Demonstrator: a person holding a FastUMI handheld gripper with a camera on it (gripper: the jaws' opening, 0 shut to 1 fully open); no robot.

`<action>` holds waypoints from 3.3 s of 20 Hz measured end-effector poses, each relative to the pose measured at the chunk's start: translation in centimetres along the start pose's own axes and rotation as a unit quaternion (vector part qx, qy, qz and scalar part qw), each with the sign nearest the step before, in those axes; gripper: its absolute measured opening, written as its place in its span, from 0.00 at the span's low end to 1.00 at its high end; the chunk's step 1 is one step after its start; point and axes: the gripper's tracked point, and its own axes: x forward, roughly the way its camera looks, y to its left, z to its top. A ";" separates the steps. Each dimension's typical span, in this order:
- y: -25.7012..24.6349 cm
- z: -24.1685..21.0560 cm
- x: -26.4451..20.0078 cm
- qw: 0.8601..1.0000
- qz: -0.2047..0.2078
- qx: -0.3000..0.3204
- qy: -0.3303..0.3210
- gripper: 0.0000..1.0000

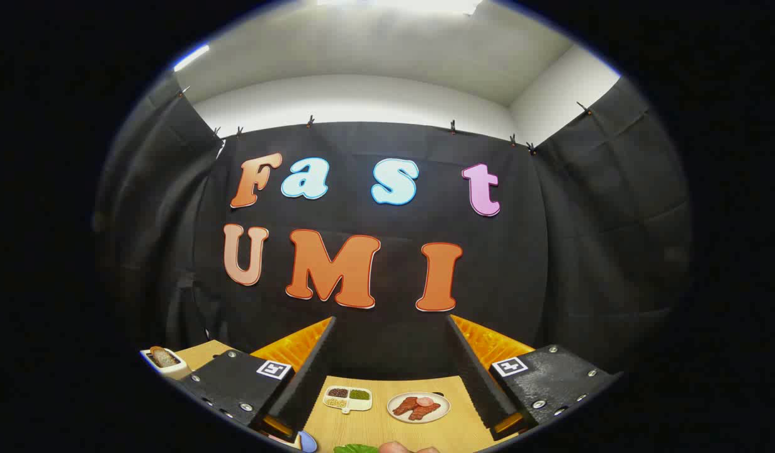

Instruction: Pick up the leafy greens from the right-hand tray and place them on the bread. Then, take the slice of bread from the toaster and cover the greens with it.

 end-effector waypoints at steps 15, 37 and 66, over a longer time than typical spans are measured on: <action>-1.1 1.2 -0.6 1.000 -0.006 0.005 -0.021 1.00; 0.5 1.1 0.4 0.999 0.029 0.020 -0.017 1.00; 3.8 -31.4 -2.9 0.910 0.079 -0.009 0.407 1.00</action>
